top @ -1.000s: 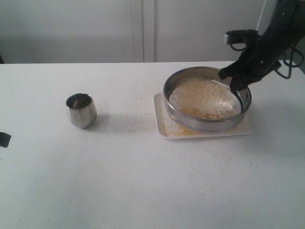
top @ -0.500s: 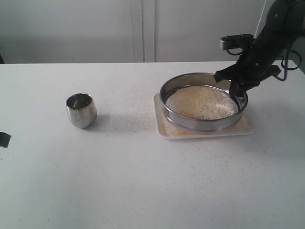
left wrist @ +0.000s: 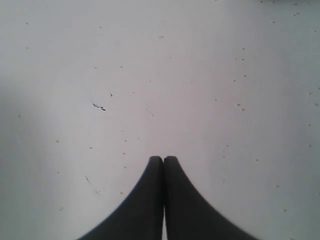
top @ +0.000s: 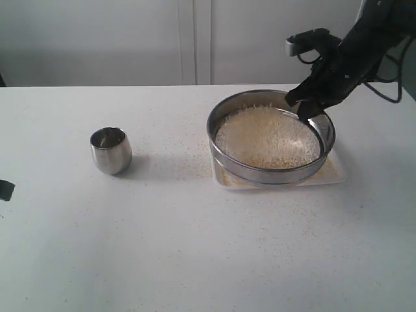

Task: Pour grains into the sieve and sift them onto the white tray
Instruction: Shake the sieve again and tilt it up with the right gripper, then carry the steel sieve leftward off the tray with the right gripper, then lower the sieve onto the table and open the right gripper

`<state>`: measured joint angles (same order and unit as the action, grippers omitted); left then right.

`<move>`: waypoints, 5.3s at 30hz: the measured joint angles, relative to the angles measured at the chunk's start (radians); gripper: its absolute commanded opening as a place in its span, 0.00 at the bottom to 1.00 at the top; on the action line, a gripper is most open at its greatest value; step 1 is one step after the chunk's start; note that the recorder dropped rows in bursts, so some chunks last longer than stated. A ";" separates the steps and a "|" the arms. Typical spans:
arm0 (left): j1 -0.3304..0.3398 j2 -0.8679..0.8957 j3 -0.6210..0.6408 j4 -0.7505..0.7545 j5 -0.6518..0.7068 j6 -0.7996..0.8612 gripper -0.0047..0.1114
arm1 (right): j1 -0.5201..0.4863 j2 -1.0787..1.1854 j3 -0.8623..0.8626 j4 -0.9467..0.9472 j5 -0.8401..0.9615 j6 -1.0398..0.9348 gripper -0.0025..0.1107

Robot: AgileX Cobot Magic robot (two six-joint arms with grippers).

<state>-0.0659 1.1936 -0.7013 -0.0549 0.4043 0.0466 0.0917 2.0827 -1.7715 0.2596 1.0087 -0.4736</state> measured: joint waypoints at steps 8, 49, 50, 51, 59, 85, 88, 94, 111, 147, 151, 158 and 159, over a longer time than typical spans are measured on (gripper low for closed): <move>0.000 0.000 0.000 0.000 0.000 0.000 0.04 | -0.009 0.002 0.000 -0.021 -0.001 -0.048 0.02; 0.000 0.000 0.000 0.000 0.000 0.000 0.04 | 0.037 -0.432 0.463 -0.050 -0.620 0.000 0.02; 0.000 0.000 0.000 0.000 0.000 0.000 0.04 | 0.037 -0.441 0.480 -0.050 -0.635 0.000 0.02; 0.000 0.000 0.000 0.000 0.000 0.000 0.04 | 0.037 -0.445 0.489 -0.050 -0.642 -0.002 0.02; 0.000 0.000 0.000 0.000 0.000 0.000 0.04 | 0.037 -0.450 0.508 -0.050 -0.651 -0.004 0.02; 0.000 0.000 0.000 0.000 0.000 0.000 0.04 | 0.203 -0.460 0.508 -0.024 -0.199 -0.071 0.02; 0.000 0.000 0.000 0.000 0.000 0.000 0.04 | 0.234 -0.460 0.508 -0.009 -0.189 -0.071 0.02; 0.000 0.000 0.000 0.000 0.000 0.000 0.04 | 0.295 -0.448 0.508 0.035 -0.174 -0.070 0.02; 0.000 0.000 0.000 0.000 0.000 0.000 0.04 | 0.436 -0.278 0.445 0.053 -0.172 0.017 0.02; 0.000 0.000 0.000 0.000 0.000 0.000 0.04 | 0.494 -0.058 0.386 0.075 -0.364 0.075 0.02; 0.000 0.000 0.000 0.000 0.000 0.000 0.04 | 0.495 -0.058 0.386 0.073 -0.408 0.073 0.02; 0.000 0.000 0.000 0.000 0.000 0.000 0.04 | 0.495 -0.043 0.386 0.069 -0.417 0.069 0.02; 0.000 0.000 0.000 0.000 0.000 0.000 0.04 | 0.495 -0.037 0.386 0.069 -0.417 0.069 0.02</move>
<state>-0.0659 1.1936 -0.7013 -0.0549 0.4043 0.0466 0.5869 2.0458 -1.3855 0.3281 0.5918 -0.4041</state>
